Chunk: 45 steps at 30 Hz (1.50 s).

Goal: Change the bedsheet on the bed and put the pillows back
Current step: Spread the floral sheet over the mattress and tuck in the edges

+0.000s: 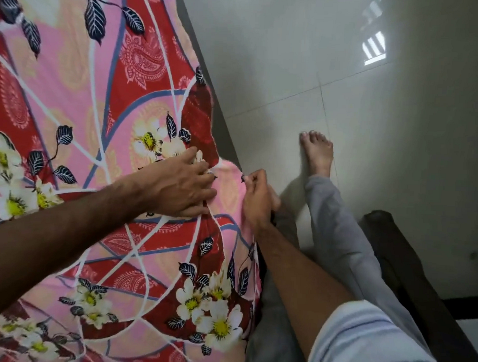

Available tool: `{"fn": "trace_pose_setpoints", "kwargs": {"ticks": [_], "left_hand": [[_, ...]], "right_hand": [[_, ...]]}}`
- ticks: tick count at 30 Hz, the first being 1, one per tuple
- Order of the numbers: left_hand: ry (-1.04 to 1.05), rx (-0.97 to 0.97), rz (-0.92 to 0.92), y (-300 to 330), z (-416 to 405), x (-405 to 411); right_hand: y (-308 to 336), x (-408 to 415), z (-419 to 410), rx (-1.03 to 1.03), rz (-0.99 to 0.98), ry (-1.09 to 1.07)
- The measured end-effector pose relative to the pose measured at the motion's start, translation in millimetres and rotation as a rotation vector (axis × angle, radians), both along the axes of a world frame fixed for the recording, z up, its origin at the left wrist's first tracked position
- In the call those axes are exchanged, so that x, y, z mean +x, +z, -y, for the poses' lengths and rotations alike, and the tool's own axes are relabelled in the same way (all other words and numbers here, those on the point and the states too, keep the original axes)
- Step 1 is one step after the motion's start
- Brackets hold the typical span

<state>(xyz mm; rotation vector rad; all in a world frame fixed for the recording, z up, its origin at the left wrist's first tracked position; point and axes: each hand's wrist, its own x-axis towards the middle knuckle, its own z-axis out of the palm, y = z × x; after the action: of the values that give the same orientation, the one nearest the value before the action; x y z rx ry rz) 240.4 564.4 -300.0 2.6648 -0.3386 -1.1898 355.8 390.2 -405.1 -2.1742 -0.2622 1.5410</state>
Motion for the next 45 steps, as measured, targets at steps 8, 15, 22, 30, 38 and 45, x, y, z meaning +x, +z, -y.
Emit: {"fn": "trace_pose_setpoints", "kwargs": {"ticks": [8, 15, 22, 30, 38, 45], "left_hand": [[-0.032, 0.071, -0.098, -3, 4, 16], [-0.062, 0.17, -0.192, 2, 17, 33], [-0.025, 0.171, -0.256, -1, 21, 45], [0.023, 0.191, -0.306, -4, 20, 41], [0.032, 0.267, -0.282, -5, 30, 48], [0.065, 0.235, -0.37, -6, 31, 48]], "right_hand": [[78, -12, 18, 0.082, 0.085, -0.009], [116, -55, 51, -0.023, -0.265, 0.014], [91, -46, 40, -0.108, -0.211, 0.153], [92, -44, 15, -0.259, -0.246, 0.346], [85, -35, 16, -0.242, -0.201, 0.344], [92, -37, 29, -0.102, -0.372, 0.116]]}}
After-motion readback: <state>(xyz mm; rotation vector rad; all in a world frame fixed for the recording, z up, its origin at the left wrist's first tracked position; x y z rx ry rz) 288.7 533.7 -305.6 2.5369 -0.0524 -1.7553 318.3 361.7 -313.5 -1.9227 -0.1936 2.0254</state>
